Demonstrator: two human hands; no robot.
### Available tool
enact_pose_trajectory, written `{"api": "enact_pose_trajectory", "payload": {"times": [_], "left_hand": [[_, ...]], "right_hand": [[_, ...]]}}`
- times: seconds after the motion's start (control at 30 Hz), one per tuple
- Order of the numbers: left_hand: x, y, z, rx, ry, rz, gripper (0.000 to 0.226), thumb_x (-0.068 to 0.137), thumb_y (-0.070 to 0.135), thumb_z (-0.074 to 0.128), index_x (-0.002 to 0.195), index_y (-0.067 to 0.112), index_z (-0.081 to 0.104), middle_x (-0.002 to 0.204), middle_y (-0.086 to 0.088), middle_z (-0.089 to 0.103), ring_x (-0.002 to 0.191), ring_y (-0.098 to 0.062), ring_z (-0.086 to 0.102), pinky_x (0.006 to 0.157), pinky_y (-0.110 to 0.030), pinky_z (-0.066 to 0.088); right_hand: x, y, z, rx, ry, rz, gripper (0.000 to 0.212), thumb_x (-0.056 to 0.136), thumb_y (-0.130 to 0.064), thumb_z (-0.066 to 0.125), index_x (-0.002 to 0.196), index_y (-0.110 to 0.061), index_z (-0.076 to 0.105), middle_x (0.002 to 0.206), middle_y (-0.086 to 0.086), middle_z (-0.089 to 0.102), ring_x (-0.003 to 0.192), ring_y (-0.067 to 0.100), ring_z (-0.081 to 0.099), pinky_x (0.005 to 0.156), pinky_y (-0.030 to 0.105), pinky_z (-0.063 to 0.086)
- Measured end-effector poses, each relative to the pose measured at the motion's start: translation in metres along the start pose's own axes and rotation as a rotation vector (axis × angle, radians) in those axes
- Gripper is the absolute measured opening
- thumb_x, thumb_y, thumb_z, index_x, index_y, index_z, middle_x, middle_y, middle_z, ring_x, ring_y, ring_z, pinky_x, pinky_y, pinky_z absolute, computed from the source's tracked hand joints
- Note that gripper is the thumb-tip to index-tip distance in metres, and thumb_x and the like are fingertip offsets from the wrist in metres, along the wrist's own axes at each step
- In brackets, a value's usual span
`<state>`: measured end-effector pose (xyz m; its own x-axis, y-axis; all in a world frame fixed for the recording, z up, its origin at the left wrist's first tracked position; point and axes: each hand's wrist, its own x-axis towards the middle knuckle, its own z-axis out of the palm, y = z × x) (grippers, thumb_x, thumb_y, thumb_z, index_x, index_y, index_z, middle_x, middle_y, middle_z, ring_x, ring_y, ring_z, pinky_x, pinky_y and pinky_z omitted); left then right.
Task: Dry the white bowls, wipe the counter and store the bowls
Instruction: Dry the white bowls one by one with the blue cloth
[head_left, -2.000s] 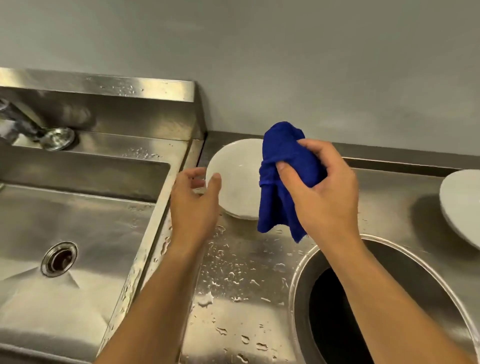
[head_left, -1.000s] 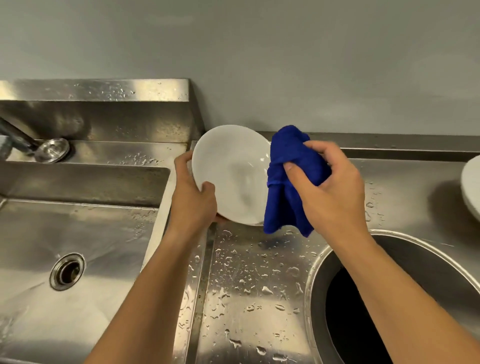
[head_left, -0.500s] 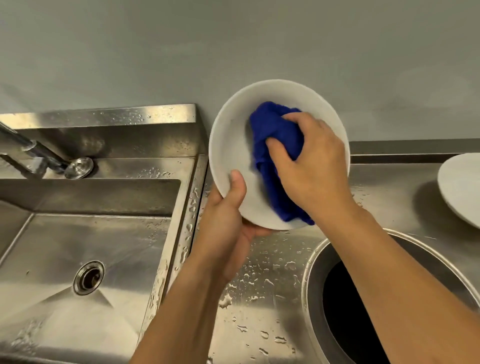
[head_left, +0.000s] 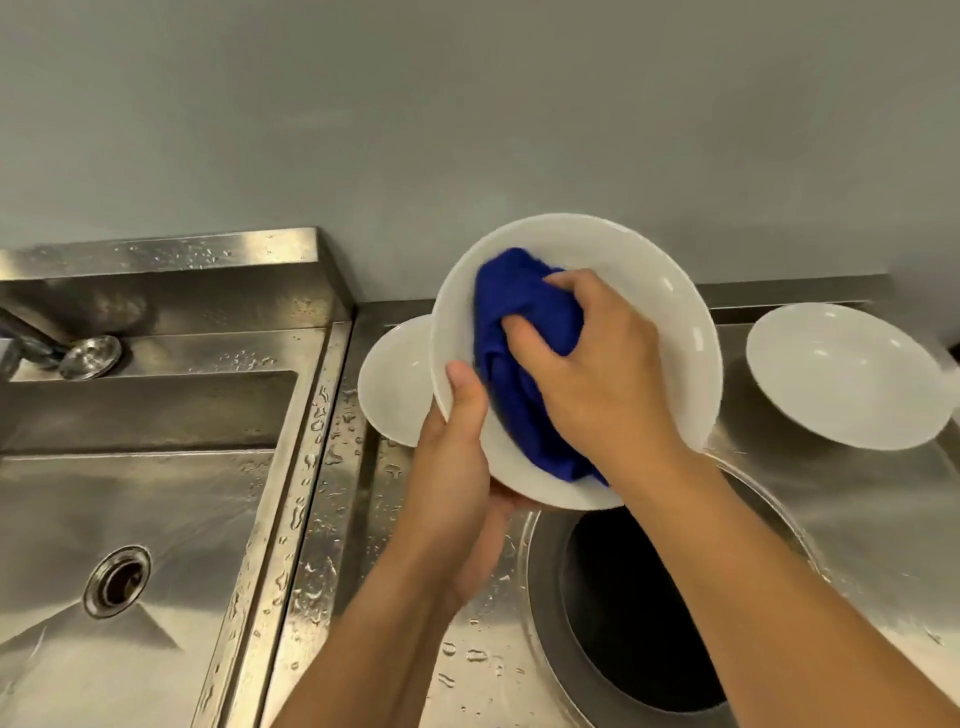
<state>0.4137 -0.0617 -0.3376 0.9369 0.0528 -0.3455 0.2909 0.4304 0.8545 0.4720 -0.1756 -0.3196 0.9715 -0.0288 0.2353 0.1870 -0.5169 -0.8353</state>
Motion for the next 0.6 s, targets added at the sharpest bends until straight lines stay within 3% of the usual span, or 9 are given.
{"api": "enact_pose_trajectory", "payload": {"times": [0.1,0.17,0.23,0.3,0.4,0.5,0.6], "left_hand": [[0.003,0.006,0.008,0.021,0.022,0.075,0.067,0.085,0.069,0.045,0.135,0.029,0.067,0.12,-0.003,0.082,0.107,-0.02,0.08,0.07,-0.035,0.066],[0.0,0.005,0.013,0.053,0.032,0.128,0.064,0.081,0.071,0.048,0.132,0.036,0.066,0.118,0.004,0.082,0.104,-0.016,0.08,0.069,-0.032,0.065],[-0.008,-0.004,0.022,0.089,0.024,0.135,0.052,0.081,0.07,0.05,0.124,0.045,0.065,0.115,0.011,0.082,0.101,-0.013,0.08,0.068,-0.036,0.066],[-0.017,-0.017,0.038,0.079,0.007,0.106,0.053,0.082,0.069,0.05,0.128,0.047,0.063,0.119,0.012,0.081,0.105,-0.013,0.079,0.074,-0.043,0.067],[-0.022,-0.023,0.061,0.063,-0.03,0.109,0.064,0.086,0.065,0.049,0.142,0.036,0.06,0.128,0.005,0.079,0.114,-0.017,0.077,0.077,-0.039,0.067],[-0.02,-0.016,0.065,0.091,0.046,0.201,0.06,0.088,0.063,0.051,0.134,0.028,0.068,0.121,-0.003,0.081,0.116,-0.022,0.077,0.084,-0.034,0.066],[-0.023,-0.005,0.059,0.306,0.025,0.322,0.043,0.092,0.076,0.053,0.122,0.05,0.07,0.123,0.007,0.079,0.117,-0.019,0.075,0.093,-0.043,0.062]], "right_hand": [[-0.017,0.012,-0.028,-0.049,-0.288,-0.022,0.027,0.081,-0.034,0.079,0.104,-0.031,0.066,0.089,-0.024,0.066,0.086,-0.009,0.062,0.075,0.002,0.042],[-0.026,0.03,-0.058,-0.231,-0.345,-0.015,0.028,0.078,-0.033,0.079,0.103,-0.034,0.066,0.091,-0.022,0.066,0.085,-0.002,0.062,0.072,0.004,0.04],[-0.026,0.044,-0.081,-0.393,-0.204,0.002,0.029,0.082,-0.028,0.076,0.109,-0.028,0.064,0.106,-0.009,0.066,0.095,0.013,0.062,0.073,0.016,0.038],[-0.019,0.046,-0.084,-0.424,0.009,0.002,0.033,0.088,-0.023,0.073,0.119,-0.018,0.062,0.119,0.0,0.062,0.104,0.02,0.059,0.081,0.02,0.036],[-0.015,0.029,-0.07,-0.1,0.133,-0.023,0.03,0.09,-0.027,0.073,0.116,-0.021,0.061,0.111,-0.005,0.063,0.093,0.004,0.054,0.083,0.006,0.037],[-0.036,0.029,-0.07,0.027,-0.104,-0.019,0.03,0.086,-0.031,0.076,0.114,-0.029,0.063,0.105,-0.012,0.067,0.09,0.002,0.058,0.083,0.002,0.039],[-0.057,0.054,-0.101,-0.127,-0.278,-0.006,0.03,0.084,-0.03,0.075,0.112,-0.031,0.067,0.103,-0.017,0.067,0.092,0.001,0.058,0.08,0.004,0.041]]}}
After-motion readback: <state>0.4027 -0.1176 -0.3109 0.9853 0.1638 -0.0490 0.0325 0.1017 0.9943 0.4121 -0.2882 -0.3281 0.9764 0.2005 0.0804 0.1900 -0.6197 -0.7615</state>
